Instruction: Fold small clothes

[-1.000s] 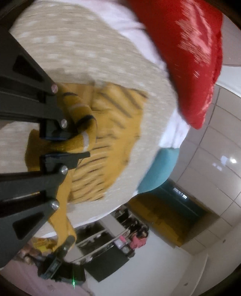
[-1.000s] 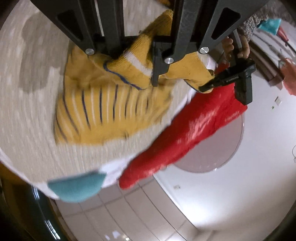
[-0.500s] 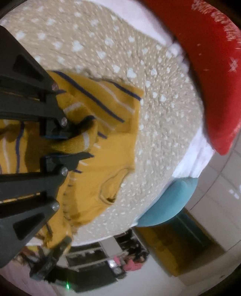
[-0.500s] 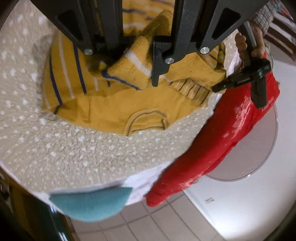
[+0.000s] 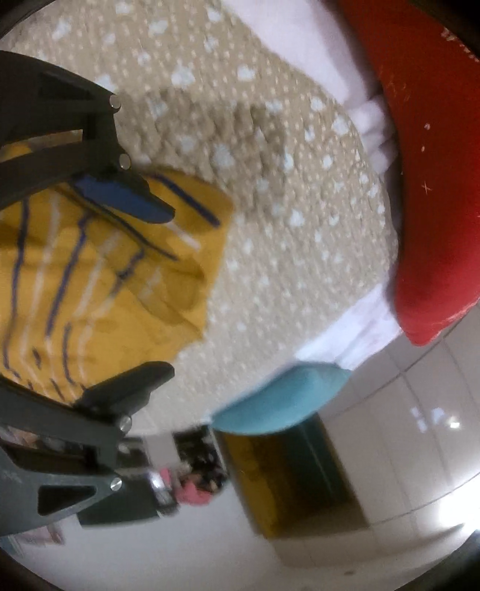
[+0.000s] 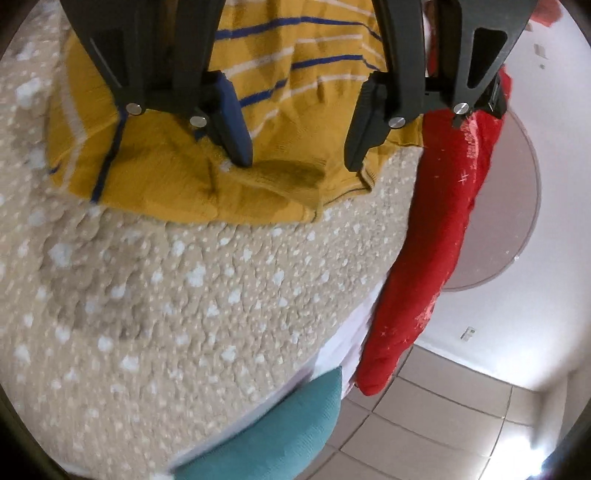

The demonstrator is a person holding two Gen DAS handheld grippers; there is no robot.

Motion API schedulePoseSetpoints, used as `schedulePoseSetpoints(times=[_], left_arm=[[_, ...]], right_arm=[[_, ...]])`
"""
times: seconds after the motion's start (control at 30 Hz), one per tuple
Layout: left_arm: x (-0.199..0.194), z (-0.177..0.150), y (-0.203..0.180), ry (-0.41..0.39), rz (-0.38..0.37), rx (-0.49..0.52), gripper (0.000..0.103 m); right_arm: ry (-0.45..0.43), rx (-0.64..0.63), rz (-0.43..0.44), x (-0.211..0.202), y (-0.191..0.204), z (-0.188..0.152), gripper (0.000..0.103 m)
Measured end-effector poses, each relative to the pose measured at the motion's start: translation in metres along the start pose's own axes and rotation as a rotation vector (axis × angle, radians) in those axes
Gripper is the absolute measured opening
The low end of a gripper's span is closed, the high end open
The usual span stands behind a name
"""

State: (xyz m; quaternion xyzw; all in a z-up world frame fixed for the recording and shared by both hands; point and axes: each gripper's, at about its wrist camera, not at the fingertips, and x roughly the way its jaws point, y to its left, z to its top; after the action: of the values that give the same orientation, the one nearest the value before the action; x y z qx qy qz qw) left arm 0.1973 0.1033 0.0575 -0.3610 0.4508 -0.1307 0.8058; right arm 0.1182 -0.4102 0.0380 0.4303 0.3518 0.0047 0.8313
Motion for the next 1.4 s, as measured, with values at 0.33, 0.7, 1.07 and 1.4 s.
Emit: schedulePoseSetpoints(times=[0.33,0.7,1.07,1.4], left_arm=[[-0.042,-0.058,0.009,0.026,0.109,0.178,0.080],[-0.048,-0.133,0.034,0.112,0.207,0.354,0.057],[-0.078,-0.117,0.000,0.060,0.469,0.515,0.026],[-0.078,-0.144,-0.047,-0.182,0.155,0.491,0.089]], right_arm=[[-0.058,-0.240,-0.187,-0.063,0.027,-0.043,0.069],[-0.016,-0.298,-0.214,-0.090,-0.029,-0.157,0.053],[-0.048,-0.226,-0.464,-0.116,-0.065,-0.129,0.014],[-0.168,-0.331,-0.333,-0.131,-0.005,-0.116,0.025]])
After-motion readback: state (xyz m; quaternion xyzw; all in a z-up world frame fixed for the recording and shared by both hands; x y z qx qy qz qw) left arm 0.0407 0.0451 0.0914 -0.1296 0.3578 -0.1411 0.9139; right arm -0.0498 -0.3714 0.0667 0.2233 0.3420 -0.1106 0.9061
